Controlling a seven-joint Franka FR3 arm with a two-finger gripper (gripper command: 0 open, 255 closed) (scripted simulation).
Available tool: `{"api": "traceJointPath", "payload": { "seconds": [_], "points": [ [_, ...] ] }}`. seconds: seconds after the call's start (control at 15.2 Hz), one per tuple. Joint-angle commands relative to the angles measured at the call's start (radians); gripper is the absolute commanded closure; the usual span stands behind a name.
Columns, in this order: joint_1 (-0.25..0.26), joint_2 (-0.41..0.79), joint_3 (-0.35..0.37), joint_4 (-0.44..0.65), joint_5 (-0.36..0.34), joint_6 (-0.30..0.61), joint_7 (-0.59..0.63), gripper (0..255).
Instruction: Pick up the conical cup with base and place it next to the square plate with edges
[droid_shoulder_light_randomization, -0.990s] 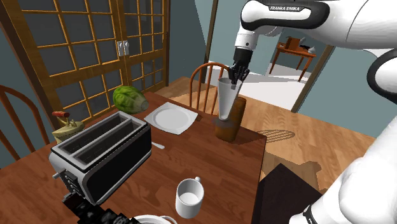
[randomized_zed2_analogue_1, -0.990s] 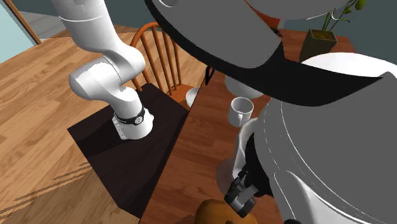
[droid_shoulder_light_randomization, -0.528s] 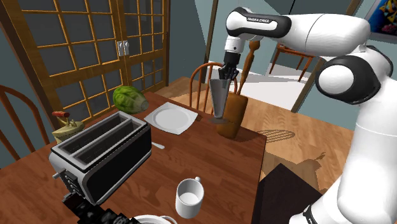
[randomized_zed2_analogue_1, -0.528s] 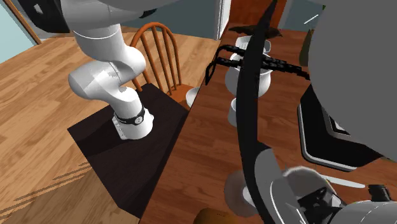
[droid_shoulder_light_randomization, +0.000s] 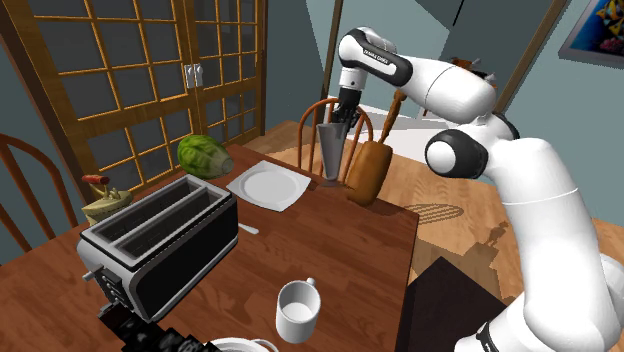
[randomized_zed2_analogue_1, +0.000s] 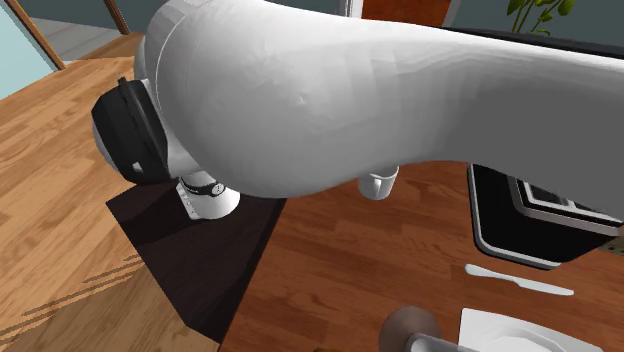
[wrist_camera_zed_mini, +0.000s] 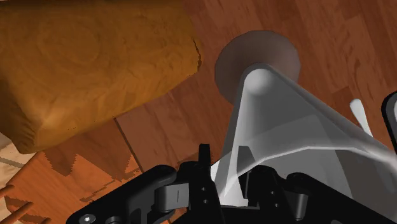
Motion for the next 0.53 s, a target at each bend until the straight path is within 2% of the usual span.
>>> {"api": "traceJointPath", "payload": {
  "seconds": [0.0, 0.46],
  "points": [
    [0.004, -0.01, -0.005, -0.06, -0.003, 0.046, -0.012, 255],
    [0.027, -0.067, -0.014, -0.255, -0.007, 0.18, -0.038, 255]
  ]
}}
